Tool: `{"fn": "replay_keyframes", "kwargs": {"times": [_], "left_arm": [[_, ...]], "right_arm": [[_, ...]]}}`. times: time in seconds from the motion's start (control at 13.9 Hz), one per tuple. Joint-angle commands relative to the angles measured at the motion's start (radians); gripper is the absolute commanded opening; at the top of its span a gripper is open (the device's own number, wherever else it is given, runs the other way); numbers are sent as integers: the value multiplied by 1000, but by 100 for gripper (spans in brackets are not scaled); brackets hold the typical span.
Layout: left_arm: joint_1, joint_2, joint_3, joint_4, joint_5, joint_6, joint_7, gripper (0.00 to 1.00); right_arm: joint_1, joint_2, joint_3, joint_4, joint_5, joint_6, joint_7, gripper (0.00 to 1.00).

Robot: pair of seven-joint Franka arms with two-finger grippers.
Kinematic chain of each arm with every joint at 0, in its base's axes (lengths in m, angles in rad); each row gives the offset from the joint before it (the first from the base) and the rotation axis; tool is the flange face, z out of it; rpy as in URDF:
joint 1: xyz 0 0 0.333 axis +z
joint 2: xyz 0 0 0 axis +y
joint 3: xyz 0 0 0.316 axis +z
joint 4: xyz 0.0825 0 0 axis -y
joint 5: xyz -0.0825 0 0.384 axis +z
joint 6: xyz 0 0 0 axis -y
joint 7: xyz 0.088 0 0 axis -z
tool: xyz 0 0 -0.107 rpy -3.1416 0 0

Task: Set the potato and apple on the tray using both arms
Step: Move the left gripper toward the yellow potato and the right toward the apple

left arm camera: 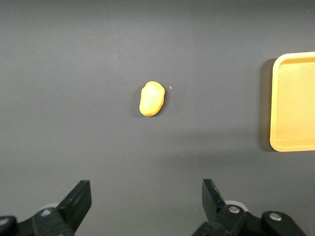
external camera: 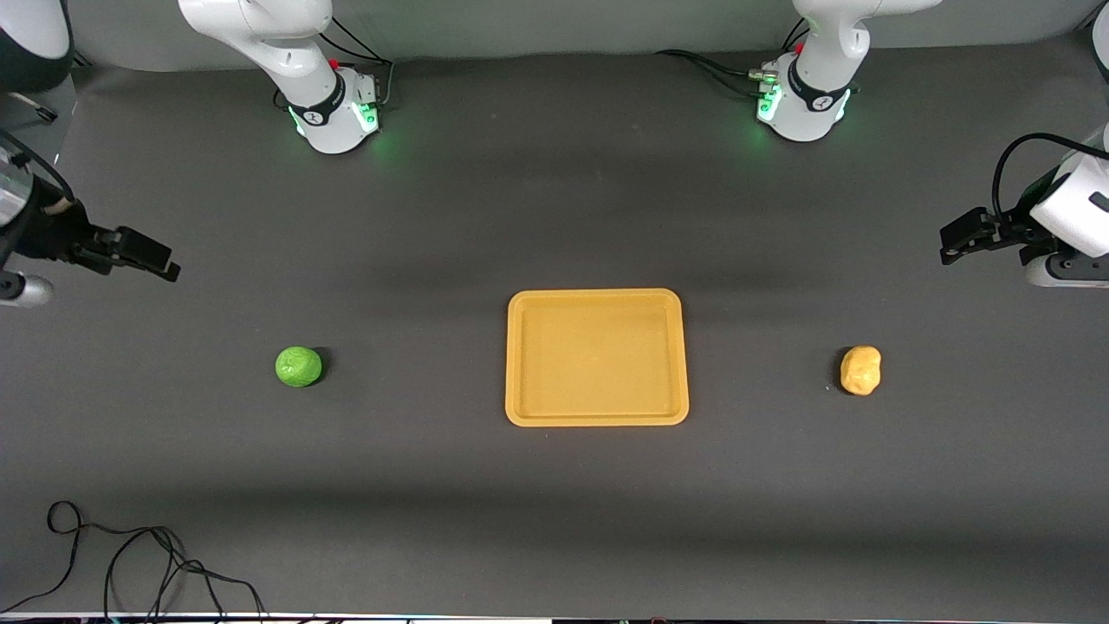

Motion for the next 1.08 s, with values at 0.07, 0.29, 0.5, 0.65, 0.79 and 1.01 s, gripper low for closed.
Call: {"fn": "replay_keyframes", "kwargs": {"times": [0.07, 0.29, 0.5, 0.65, 0.79, 1.01], "left_arm": [[-10, -22, 5, -10, 5, -12, -3, 100], [-9, -44, 5, -10, 4, -27, -4, 100], [-9, -30, 6, -16, 4, -5, -3, 100], [-9, 10, 7, -29, 4, 47, -3, 100], [-7, 83, 7, -36, 4, 116, 2, 100], [-7, 214, 7, -75, 14, 276, 16, 100]], "right_arm": [[-10, -26, 9, -32, -12, -8, -19, 100], [-8, -12, 9, -29, -12, 3, -19, 100], [-8, 0, 8, -29, -14, 20, -58, 100], [2, 11, 11, -31, -26, 11, -109, 100], [4, 12, 12, -29, -26, 6, -109, 100], [2, 43, 6, -35, -47, 17, -111, 100]]}}
